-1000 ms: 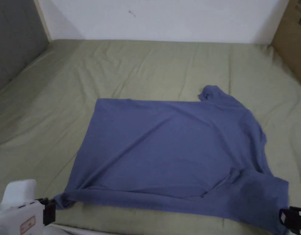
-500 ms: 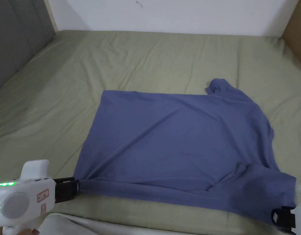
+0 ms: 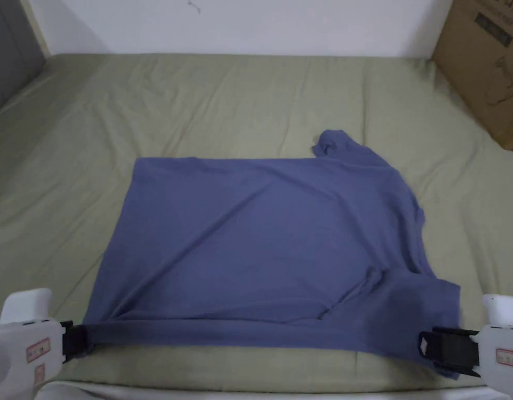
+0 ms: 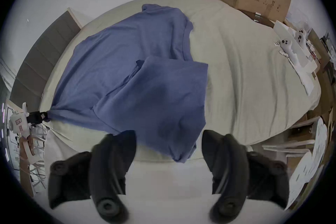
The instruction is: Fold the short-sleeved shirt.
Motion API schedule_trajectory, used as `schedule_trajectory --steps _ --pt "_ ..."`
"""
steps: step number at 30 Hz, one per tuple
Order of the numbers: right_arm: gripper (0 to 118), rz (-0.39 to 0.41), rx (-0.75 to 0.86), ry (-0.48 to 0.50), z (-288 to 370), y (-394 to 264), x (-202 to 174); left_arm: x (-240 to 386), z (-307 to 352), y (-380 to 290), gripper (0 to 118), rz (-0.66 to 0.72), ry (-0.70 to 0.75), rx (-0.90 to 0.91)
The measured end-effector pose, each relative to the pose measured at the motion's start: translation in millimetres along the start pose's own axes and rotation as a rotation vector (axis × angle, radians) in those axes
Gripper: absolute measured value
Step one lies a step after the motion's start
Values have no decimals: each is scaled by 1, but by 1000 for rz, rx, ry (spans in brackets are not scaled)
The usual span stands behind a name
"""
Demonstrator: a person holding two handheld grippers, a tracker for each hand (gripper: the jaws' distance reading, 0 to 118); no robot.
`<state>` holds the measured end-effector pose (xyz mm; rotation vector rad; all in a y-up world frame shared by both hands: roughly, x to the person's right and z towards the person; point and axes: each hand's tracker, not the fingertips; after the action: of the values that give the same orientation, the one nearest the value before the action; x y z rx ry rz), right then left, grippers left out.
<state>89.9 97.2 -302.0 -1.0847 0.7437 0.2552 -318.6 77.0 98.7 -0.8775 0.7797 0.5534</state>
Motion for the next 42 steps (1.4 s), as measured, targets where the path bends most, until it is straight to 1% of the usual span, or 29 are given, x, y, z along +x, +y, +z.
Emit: schedule_trajectory --steps 3,4,5,6,7,8,10,12,14,19,22,26,29,30,31,32,33,34,35,36,37,38,39,40,41,42 --pt "78 -31 -13 -4 -12 2 7 5 4 -3 2 -35 18 7" --pt "73 -45 -51 13 -19 1 10 7 4 -1 2 -39 21 5" --pt "49 -44 -93 29 -26 -1 13 7 5 -1 2 -41 21 4" --pt "1 -36 -119 16 -29 -3 12 7 5 -2 2 -41 22 1" --pt "1 24 -98 -43 -27 -8 5 8 6 -3 2 -42 28 -5" --pt "1 43 -82 -35 -23 -10 0 4 3 -1 2 -42 33 -7" --pt "1 54 -86 -11 -16 -7 -8 3 5 -2 2 -39 29 -3" --pt "1 43 -67 -29 -9 -3 -10 2 5 2 2 -34 31 3" --pt "1 2 -42 -9 -2 4 -6 3 10 3 2 -38 29 7" --pt "1 3 26 18 21 28 -3 10 22 22 2 -67 45 35" --pt "1 -3 51 33 22 52 0 19 24 46 2 -108 54 75" --pt "1 -9 48 44 3 94 6 30 7 86 2 -131 65 95" --pt "1 -24 1 36 -26 124 8 41 -23 115 2 -147 90 75" --pt "1 -14 -18 26 -35 134 8 45 -32 120 2 -177 114 75" --pt "1 15 -30 18 -44 141 6 49 -41 125 2 -201 129 77" --pt "1 32 -41 5 -52 148 3 53 -51 131 2 -199 135 77" --pt "1 46 -53 -10 -59 153 1 55 -58 134 7 -198 131 74" --pt "1 51 -78 -30 -67 158 -1 57 -64 137 20 -198 130 62" --pt "5 56 -87 -39 -73 160 -3 58 -69 138 44 -196 137 51" --pt "30 76 -99 -54 -77 160 -4 58 -74 139 78 -198 143 41" --pt "58 80 -90 -97 -80 160 -6 57 -76 138 96 -195 149 32" --pt "82 92 -82 -155 -80 159 -8 55 -76 135 106 -191 161 29" --pt "82 105 -82 -189 -80 157 -8 53 -73 131 107 -181 178 40" --pt "82 102 -65 -195 -76 155 -8 51 -68 129 107 -173 186 54" --pt "82 90 -60 -174 -71 152 -7 47 -62 126 107 -168 179 53" --pt "80 55 -41 -145 -64 153 -3 43 -56 123 106 -158 164 49"
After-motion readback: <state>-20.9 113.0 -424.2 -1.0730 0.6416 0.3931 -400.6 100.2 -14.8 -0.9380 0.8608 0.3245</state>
